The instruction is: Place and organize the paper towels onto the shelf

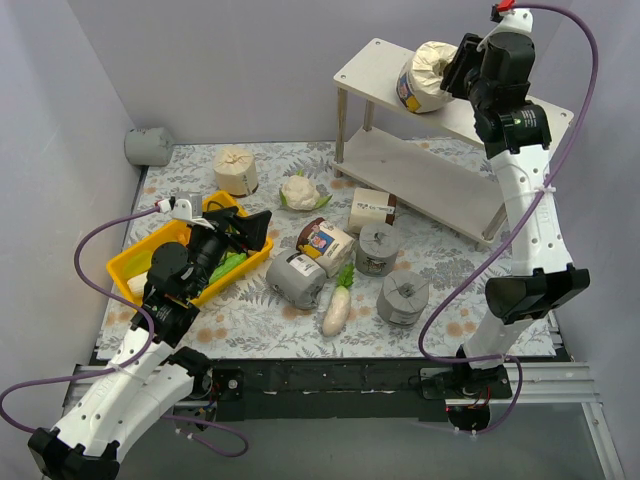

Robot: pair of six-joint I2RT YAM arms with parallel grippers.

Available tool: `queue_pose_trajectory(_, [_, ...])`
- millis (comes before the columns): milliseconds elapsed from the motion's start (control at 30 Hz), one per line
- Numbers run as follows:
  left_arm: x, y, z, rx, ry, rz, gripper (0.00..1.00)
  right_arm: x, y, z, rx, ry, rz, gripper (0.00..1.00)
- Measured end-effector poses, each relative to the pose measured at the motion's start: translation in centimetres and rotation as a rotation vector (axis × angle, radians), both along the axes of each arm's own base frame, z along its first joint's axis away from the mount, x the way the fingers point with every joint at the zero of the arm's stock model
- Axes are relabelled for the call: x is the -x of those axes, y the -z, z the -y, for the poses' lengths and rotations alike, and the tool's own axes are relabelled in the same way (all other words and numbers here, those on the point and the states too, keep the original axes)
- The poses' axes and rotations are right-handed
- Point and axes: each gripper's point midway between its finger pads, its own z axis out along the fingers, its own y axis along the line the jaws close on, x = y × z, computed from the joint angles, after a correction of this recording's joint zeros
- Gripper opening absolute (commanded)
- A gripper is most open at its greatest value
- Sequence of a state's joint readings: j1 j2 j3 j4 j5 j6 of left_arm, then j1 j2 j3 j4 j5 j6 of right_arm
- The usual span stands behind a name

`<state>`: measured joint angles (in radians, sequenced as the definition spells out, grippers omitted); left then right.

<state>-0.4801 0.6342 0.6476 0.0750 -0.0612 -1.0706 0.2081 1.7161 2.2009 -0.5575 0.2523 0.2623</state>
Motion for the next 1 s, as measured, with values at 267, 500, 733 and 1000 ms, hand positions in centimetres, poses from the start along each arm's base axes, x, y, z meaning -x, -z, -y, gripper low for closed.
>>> queue_pose_trajectory(267, [-0.2, 0.3, 0.1, -0.004, 0.0, -0.008, 0.98, -1.7, -1.1, 0.6, -0.022, 0.006, 0.056, 0.67])
queue_pose_trajectory(500, [-0.2, 0.4, 0.1, -0.006, -0.002, -0.011, 0.98, -2.3, -1.6, 1.0, -0.03, -0.019, 0.087, 0.64])
queue_pose_trajectory(733, [-0.3, 0.4, 0.1, -0.006, -0.003, -0.011, 0.98, -2.6, -0.5, 0.9, -0.018, -0.058, 0.094, 0.65])
queue_pose_trajectory(1000, [-0.3, 0.4, 0.1, -0.007, -0.003, -0.012, 0.98, -0.4, -1.4, 0.1, 0.024, -0.144, 0.153, 0.78])
